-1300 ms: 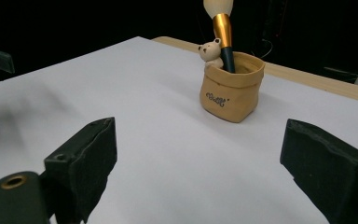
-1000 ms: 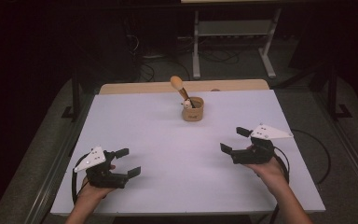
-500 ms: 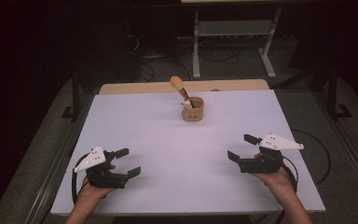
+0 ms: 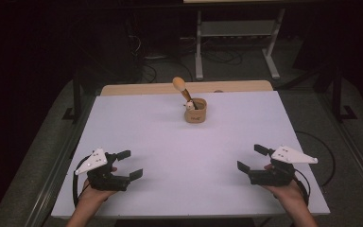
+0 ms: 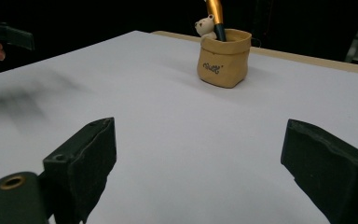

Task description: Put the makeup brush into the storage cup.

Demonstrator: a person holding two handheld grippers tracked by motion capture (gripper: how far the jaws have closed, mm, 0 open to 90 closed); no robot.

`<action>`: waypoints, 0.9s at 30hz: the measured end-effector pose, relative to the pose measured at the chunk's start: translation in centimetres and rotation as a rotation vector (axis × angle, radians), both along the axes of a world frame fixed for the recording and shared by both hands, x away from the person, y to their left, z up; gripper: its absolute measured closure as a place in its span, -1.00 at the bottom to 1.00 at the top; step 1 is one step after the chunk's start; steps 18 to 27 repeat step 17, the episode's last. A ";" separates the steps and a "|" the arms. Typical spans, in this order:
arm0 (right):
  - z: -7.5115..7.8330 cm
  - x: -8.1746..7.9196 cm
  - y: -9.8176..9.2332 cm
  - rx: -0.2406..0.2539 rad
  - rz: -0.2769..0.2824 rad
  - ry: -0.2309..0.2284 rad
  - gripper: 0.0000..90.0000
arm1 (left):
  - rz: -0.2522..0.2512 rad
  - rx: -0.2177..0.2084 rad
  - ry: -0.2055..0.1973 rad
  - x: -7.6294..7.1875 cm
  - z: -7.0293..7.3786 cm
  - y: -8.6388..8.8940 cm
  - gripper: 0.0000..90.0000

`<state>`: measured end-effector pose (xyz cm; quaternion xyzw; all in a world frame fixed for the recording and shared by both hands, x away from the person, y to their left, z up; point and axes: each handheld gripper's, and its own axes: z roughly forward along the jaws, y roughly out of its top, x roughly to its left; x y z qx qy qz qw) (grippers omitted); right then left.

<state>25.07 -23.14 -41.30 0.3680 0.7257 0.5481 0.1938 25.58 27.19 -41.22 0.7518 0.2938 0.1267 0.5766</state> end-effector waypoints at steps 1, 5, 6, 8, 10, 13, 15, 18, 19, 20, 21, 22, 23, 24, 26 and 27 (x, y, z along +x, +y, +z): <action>-0.2 -0.3 -0.2 -0.004 -0.006 -0.002 -0.78 | 0.000 0.000 0.000 0.0 0.0 0.0 -0.72; -0.7 -0.6 -0.5 -0.010 -0.006 0.012 -0.78 | -0.003 0.002 0.001 0.0 0.0 0.0 -0.72; -0.8 -0.6 -0.6 -0.017 -0.009 0.014 -0.79 | -0.003 0.001 0.002 0.0 0.0 0.0 -0.72; -1.0 -0.6 -0.6 -0.035 -0.006 0.019 -0.79 | -0.002 0.000 0.003 0.0 -0.1 -0.1 -0.72; -1.0 -0.5 -0.5 -0.035 -0.008 0.023 -0.79 | -0.003 0.000 0.003 0.0 -0.1 -0.1 -0.72; -1.0 -0.5 -0.4 -0.051 -0.002 0.018 -0.79 | -0.004 0.002 0.000 0.1 -0.1 -0.1 -0.72; -1.0 -0.5 -0.4 -0.054 0.001 0.013 -0.79 | -0.007 0.011 0.001 0.1 -0.2 -0.1 -0.72; -1.1 -0.5 -0.4 -0.057 0.003 0.014 -0.80 | -0.007 0.012 0.003 0.1 -0.2 -0.1 -0.72; -1.1 -0.5 -0.4 -0.057 0.003 0.014 -0.80 | -0.007 0.012 0.003 0.1 -0.2 -0.1 -0.72; -1.1 -0.5 -0.4 -0.057 0.003 0.014 -0.80 | -0.007 0.012 0.003 0.1 -0.2 -0.1 -0.72; -1.1 -0.5 -0.4 -0.057 0.003 0.014 -0.80 | -0.007 0.012 0.003 0.1 -0.2 -0.1 -0.72; -1.1 -0.5 -0.4 -0.057 0.003 0.014 -0.80 | -0.007 0.012 0.003 0.1 -0.2 -0.1 -0.72; -1.1 -0.5 -0.4 -0.057 0.003 0.014 -0.80 | -0.007 0.012 0.003 0.1 -0.2 -0.1 -0.72; -1.1 -0.5 -0.4 -0.057 0.003 0.014 -0.80 | -0.007 0.012 0.003 0.1 -0.2 -0.1 -0.72; -1.1 -0.5 -0.4 -0.057 0.003 0.014 -0.80 | -0.007 0.012 0.003 0.1 -0.2 -0.1 -0.72; -1.1 -0.5 -0.4 -0.057 0.003 0.014 -0.80 | -0.007 0.012 0.003 0.1 -0.2 -0.1 -0.72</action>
